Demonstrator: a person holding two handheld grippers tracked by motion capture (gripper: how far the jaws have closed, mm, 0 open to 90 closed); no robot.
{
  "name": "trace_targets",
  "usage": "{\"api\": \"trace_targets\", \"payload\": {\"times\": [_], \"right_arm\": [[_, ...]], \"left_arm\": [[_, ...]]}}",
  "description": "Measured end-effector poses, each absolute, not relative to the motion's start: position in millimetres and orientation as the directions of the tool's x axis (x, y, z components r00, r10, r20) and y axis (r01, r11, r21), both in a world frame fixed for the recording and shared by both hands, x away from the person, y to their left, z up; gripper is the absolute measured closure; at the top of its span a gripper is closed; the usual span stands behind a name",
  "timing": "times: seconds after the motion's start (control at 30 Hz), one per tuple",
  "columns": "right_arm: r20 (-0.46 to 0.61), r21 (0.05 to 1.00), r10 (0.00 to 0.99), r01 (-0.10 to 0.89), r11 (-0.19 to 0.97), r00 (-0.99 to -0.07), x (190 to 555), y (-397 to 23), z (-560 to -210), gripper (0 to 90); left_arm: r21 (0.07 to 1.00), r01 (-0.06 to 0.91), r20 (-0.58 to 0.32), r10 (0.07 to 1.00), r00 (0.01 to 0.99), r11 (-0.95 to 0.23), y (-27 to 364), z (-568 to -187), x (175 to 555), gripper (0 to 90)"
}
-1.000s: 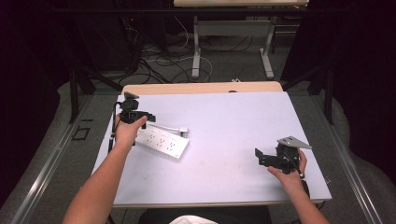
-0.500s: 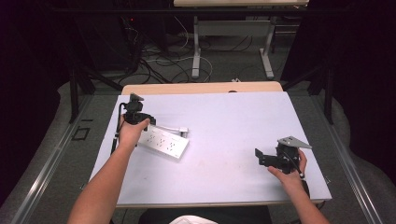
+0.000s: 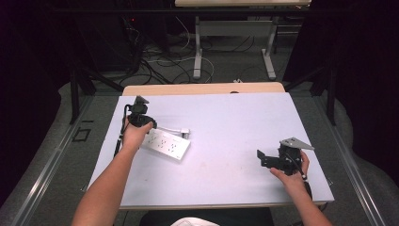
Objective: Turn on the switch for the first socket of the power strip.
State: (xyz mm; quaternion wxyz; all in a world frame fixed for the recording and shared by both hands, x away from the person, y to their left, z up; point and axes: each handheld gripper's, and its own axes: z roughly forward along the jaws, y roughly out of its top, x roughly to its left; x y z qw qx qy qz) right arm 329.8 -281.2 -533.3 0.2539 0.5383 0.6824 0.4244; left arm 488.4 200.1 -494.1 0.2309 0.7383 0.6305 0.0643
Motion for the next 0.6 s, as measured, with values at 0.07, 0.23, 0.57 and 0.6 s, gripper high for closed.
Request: {"api": "trace_targets", "payload": {"times": [0.07, 0.23, 0.57, 0.6], "right_arm": [[0.109, 0.854, 0.951, 0.517, 0.060, -0.290, 329.8, -281.0, -533.3, 0.7], [0.109, 0.851, 0.951, 0.522, 0.061, -0.289, 329.6, -281.4, -533.1, 1.0], [0.111, 0.853, 0.951, 0.519, 0.058, -0.288, 330.1, -281.0, -533.7, 1.1], [0.111, 0.853, 0.951, 0.518, 0.058, -0.288, 330.1, -281.0, -533.7, 1.1]], "left_arm": [[0.422, 0.900, -0.187, 0.962, 0.200, -0.105, 199.4, -495.2, 488.6, 76.2], [0.423, 0.900, -0.179, 0.964, 0.197, -0.106, 197.3, -497.4, 489.3, 78.1], [0.400, 0.908, -0.167, 0.964, 0.205, -0.124, 196.0, -500.8, 491.6, 81.3], [0.405, 0.907, -0.166, 0.966, 0.200, -0.118, 195.3, -501.8, 491.7, 81.5]]}}
